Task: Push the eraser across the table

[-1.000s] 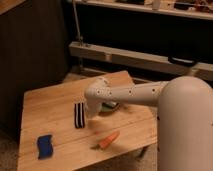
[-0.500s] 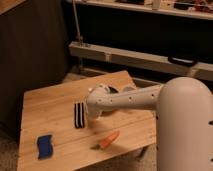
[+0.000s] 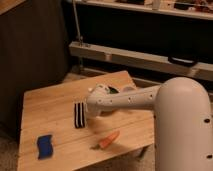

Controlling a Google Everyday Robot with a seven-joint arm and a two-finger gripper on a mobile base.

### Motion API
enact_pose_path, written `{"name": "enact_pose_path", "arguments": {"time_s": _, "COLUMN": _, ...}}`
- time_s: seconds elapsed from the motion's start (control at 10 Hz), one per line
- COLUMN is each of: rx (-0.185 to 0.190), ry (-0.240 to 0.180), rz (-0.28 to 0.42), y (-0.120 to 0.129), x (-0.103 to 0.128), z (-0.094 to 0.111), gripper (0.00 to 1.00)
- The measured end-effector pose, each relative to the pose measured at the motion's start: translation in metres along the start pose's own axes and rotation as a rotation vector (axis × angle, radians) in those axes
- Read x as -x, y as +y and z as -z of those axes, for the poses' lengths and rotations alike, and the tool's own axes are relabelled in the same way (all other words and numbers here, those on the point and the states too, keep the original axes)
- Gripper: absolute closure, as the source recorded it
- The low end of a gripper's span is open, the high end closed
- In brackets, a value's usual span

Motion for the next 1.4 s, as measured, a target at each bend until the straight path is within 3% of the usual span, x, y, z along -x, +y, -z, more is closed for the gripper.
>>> {"name": "enact_pose_path", "arguments": {"time_s": 0.8, "rx": -0.091, "ry": -0.023, "rz": 0.039, "y": -0.042, "x": -0.017, "z": -0.017, "gripper": 0.69}}
{"name": "enact_pose_path", "arguments": {"time_s": 1.4, "rx": -0.113, "ry": -0.036, "rz": 0.117, "y": -0.086, "x": -0.023, "z": -0.027, "gripper": 0.69}}
